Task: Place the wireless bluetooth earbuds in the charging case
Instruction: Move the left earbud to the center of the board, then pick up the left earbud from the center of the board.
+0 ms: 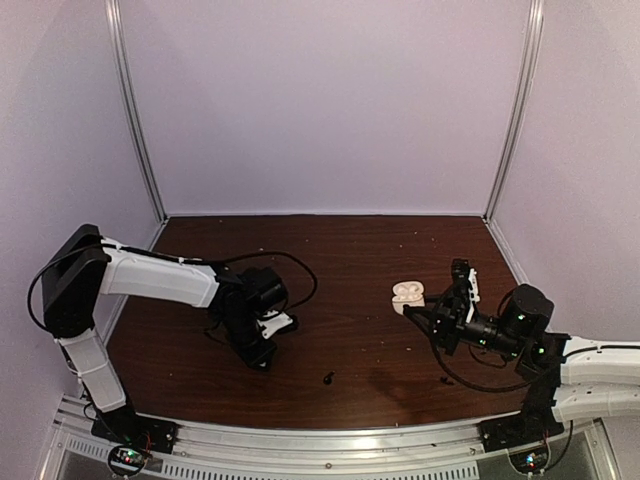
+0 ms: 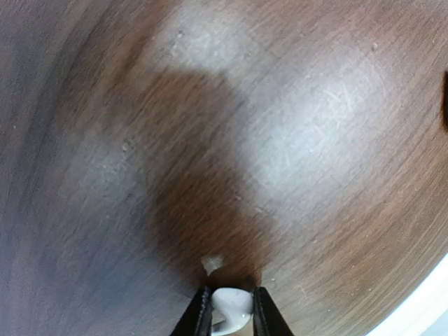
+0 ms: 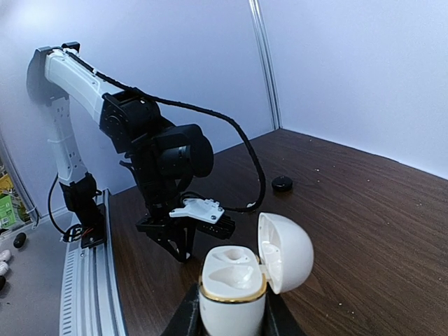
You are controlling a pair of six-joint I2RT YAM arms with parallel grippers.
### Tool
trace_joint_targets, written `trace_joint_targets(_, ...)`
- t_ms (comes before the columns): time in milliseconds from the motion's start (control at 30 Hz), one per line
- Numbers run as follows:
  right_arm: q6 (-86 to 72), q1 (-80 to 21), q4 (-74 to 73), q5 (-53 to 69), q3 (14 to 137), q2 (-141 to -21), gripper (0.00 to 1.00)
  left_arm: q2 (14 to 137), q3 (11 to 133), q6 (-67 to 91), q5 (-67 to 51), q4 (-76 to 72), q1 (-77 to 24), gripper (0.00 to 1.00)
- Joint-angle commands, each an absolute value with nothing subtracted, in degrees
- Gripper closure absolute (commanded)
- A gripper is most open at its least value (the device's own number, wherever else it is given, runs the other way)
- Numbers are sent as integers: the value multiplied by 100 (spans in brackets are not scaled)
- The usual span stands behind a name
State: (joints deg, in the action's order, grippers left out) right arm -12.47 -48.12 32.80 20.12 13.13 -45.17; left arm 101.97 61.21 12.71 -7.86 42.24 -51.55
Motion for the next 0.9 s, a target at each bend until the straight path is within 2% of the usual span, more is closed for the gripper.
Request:
trace_joint_targets(0, -1321, -4789, 3439, 2096, 1362, -4523, 95, 10317, 5961, 1545, -769, 4217, -5217, 75)
trace_joint_targets(167, -1318, -4790, 3412, 2109, 1371, -4514, 95, 10559, 6322, 1430, -559, 4490, -5315, 65)
trace_joint_targets(267, -1318, -4790, 3378, 2080, 1354, -4464, 95, 10702, 6521, 1341, -397, 4717, -5405, 63)
trace_joint_targets(600, -1319, -4787, 3349, 2050, 1353, -4434, 95, 11122, 6946, 1213, 190, 5344, -5562, 65)
trace_joint_targets(867, -1326, -4785, 3305, 2009, 1329, -4378, 95, 11320, 7081, 1187, 400, 5478, -5669, 74)
